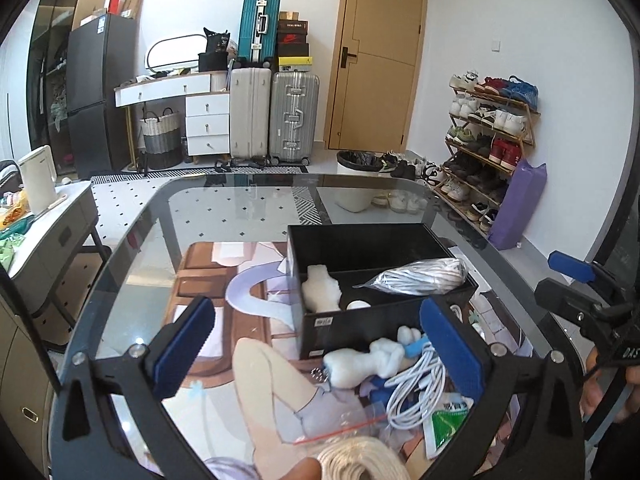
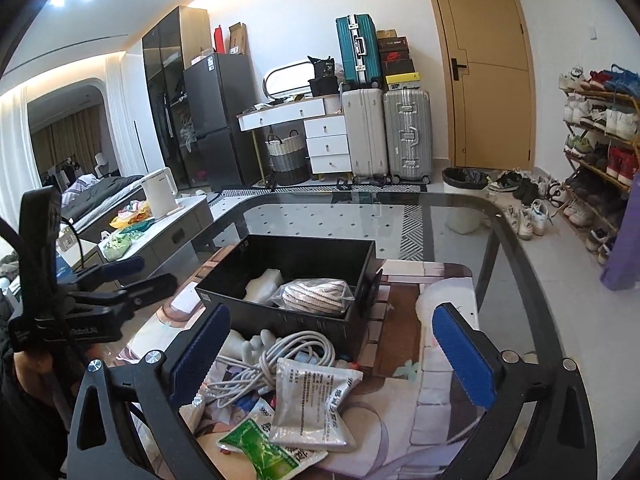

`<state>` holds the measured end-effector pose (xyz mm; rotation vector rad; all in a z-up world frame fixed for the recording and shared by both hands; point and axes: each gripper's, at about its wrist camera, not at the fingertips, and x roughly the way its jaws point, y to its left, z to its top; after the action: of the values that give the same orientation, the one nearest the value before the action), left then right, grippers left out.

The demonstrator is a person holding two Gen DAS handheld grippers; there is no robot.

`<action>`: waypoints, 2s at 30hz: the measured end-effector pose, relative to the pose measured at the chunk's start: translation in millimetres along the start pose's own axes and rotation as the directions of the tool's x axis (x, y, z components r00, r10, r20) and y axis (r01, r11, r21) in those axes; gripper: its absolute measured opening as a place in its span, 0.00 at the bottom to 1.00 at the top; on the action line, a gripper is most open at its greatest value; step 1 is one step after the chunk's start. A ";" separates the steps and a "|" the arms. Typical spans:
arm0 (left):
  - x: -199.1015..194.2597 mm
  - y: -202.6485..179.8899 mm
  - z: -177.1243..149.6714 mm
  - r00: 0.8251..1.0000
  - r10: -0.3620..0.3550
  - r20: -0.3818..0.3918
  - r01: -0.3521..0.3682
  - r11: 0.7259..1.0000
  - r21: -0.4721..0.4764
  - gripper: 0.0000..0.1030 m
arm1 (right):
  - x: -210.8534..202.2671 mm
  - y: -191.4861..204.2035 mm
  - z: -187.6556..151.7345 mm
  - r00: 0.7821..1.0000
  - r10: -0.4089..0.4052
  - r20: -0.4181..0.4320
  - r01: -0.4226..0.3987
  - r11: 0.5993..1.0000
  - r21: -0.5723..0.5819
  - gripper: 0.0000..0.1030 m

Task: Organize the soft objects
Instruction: 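Withdraw both grippers from the box back over the remaining items, then grasp the white printed packet with the right gripper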

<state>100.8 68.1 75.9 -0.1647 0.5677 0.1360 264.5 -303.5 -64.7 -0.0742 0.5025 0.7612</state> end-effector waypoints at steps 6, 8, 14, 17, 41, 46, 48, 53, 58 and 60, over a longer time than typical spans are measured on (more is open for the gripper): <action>-15.7 8.9 -11.7 1.000 0.012 0.021 -0.012 1.000 -0.008 1.00 | -17.4 3.6 -8.3 0.999 -0.032 -0.004 0.032 0.999 -0.015 1.00; -19.7 11.2 -15.7 1.000 0.012 0.027 -0.012 1.000 -0.007 1.00 | -22.8 5.2 -12.6 0.999 -0.037 -0.002 0.037 0.999 -0.017 1.00; -27.2 14.5 -27.2 0.998 0.040 0.051 -0.039 0.999 -0.015 1.00 | -29.9 6.9 -26.7 0.999 -0.046 -0.002 0.046 0.999 -0.008 1.00; -29.5 18.4 -30.9 0.996 0.059 0.062 -0.057 0.998 -0.027 1.00 | -31.0 8.2 -32.7 0.999 -0.042 -0.010 0.042 0.999 -0.008 1.00; -1.9 -0.6 -60.5 0.998 0.019 -0.065 -0.016 0.999 0.047 0.99 | 7.9 6.1 -55.9 0.991 0.013 -0.136 -0.011 1.000 0.018 1.00; 3.7 -6.1 -67.5 0.996 0.031 -0.085 -0.025 0.997 0.072 0.99 | 24.6 5.8 -60.5 0.983 0.004 -0.182 0.000 1.000 0.019 1.00; 5.9 -7.6 -70.1 0.995 0.029 -0.097 -0.021 0.997 0.074 0.99 | 32.3 4.5 -61.9 0.978 -0.008 -0.207 0.013 1.000 0.022 1.00; 8.5 -9.2 -73.5 0.993 0.008 -0.122 0.001 0.997 0.074 0.99 | 45.1 0.0 -63.3 0.971 -0.006 -0.239 0.016 0.999 0.039 1.00; 10.3 -8.3 -77.4 0.990 0.002 -0.142 0.009 0.997 0.072 0.99 | 57.1 -0.5 -65.0 0.962 0.010 -0.271 0.004 0.999 0.051 0.99; 10.9 -8.7 -79.7 0.988 -0.002 -0.154 0.013 0.997 0.073 0.99 | 61.3 0.7 -65.6 0.959 0.007 -0.282 0.006 0.999 0.047 0.99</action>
<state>69.8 45.2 4.7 -0.1059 0.7245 0.0950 274.8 -279.5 -150.7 -0.1402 0.7924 0.7423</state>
